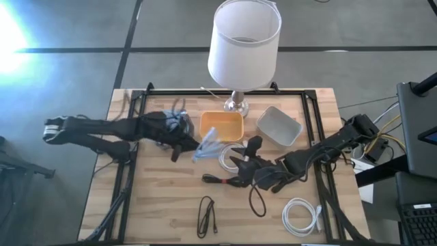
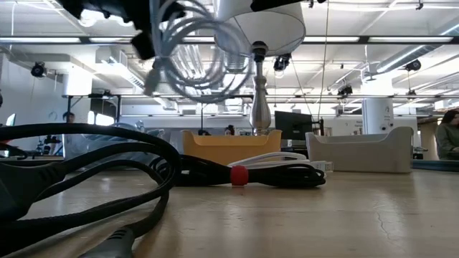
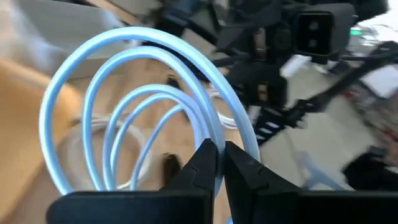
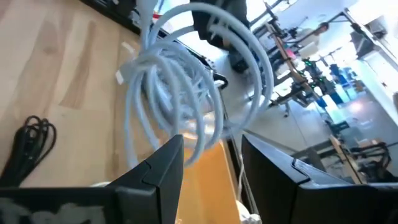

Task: Sort HDMI cables
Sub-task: Put the blue HDMI cable into the black bin, then put the top white HDMI cable into the yellow bin

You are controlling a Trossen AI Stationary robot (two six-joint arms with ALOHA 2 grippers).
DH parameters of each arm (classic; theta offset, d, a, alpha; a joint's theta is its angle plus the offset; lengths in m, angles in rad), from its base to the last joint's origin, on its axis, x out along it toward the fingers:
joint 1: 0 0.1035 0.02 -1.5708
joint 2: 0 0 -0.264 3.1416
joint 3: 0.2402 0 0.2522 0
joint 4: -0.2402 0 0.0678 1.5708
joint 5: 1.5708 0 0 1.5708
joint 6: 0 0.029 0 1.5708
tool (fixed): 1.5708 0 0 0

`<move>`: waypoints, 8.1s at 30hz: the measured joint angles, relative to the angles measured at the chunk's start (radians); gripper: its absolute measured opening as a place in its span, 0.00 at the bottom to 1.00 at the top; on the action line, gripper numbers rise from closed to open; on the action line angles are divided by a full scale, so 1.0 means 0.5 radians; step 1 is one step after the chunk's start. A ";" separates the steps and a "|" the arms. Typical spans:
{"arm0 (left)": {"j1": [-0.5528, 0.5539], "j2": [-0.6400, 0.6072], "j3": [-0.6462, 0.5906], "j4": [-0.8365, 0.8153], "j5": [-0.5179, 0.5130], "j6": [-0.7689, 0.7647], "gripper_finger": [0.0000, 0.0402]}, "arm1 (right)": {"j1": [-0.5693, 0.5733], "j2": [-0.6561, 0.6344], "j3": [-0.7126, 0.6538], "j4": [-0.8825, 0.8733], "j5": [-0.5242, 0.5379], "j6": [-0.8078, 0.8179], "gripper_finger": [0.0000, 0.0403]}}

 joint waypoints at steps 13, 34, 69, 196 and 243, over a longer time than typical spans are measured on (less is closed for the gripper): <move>0.009 -0.663 -0.005 -1.026 -0.904 0.004 0.05 | 0.003 0.000 -0.001 -0.002 0.019 0.049 0.40; 0.015 -0.639 -0.213 -1.090 -0.890 -0.123 0.05 | -0.362 0.320 -0.026 0.513 -0.610 0.232 0.04; 0.018 -0.615 -0.213 -1.144 -0.879 -0.038 0.08 | -0.956 1.371 0.788 1.201 -1.134 0.404 0.02; -0.050 -0.311 0.071 -1.597 -1.185 0.078 0.01 | -0.537 0.050 0.518 -1.076 -1.126 0.946 0.02; 0.303 -0.268 -0.140 -1.871 -1.651 -0.300 0.02 | -0.537 0.019 0.413 -1.001 -1.133 0.936 0.02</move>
